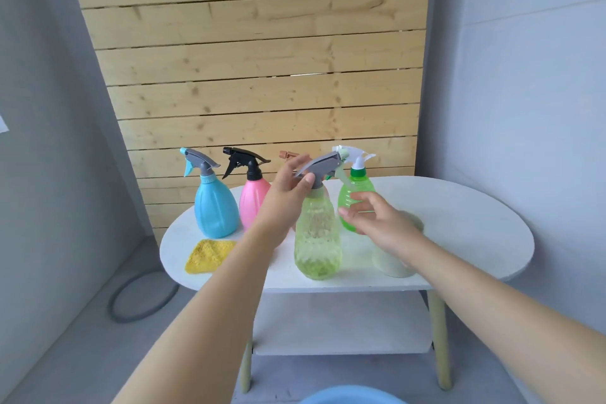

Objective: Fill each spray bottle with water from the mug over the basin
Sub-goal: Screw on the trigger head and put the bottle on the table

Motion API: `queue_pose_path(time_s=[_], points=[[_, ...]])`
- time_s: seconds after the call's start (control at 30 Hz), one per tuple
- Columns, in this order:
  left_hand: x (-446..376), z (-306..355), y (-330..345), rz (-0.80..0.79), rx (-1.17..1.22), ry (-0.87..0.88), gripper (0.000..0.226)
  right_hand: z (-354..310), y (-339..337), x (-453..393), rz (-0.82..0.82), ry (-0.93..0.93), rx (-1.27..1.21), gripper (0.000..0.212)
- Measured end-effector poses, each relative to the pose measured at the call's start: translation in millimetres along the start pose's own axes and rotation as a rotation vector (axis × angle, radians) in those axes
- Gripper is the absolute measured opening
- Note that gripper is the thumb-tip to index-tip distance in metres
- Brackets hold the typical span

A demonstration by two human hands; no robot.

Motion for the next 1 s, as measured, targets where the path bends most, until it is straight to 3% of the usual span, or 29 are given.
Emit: queue_pose_path(time_s=[0.13,0.23,0.37,0.53,0.63,0.77,0.87,1.0], points=[[9,-5,4,0.065,0.033,-0.036,0.034,-40,-25,12,0.109,-0.045,-0.002,0.038],[15,-17,10,0.006,-0.024,-0.038,0.026,-76,-27,5,0.129,-0.203,0.208,0.041],[16,-31,11,-0.019,-0.025,-0.011,0.036,-110,-12,-18,0.072,-0.339,0.559,0.032],[23,-33,17,0.041,-0.047,-0.008,0.045,-134,-10,-33,0.11,-0.233,0.833,0.017],[26,-39,18,0.124,-0.021,0.009,0.049,-148,-7,-33,0.018,-0.148,0.892,0.013],[31,-39,22,0.193,0.038,0.056,0.033,-157,8,-36,-0.095,-0.048,1.0,0.025],[34,-38,24,0.226,0.053,0.084,0.035,-157,17,-43,-0.126,0.019,1.047,0.032],[32,-42,26,0.263,0.056,0.112,0.036,-159,22,-44,-0.103,0.061,1.072,0.007]])
Point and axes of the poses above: each hand's wrist, its own x-axis away from the middle knuckle, its own y-axis out of the palm, z = x × y, the point moved 5 cm from there along -x, towards the middle knuckle, and after that the axes turned 1 degree about -y, right-handed, at the moved point
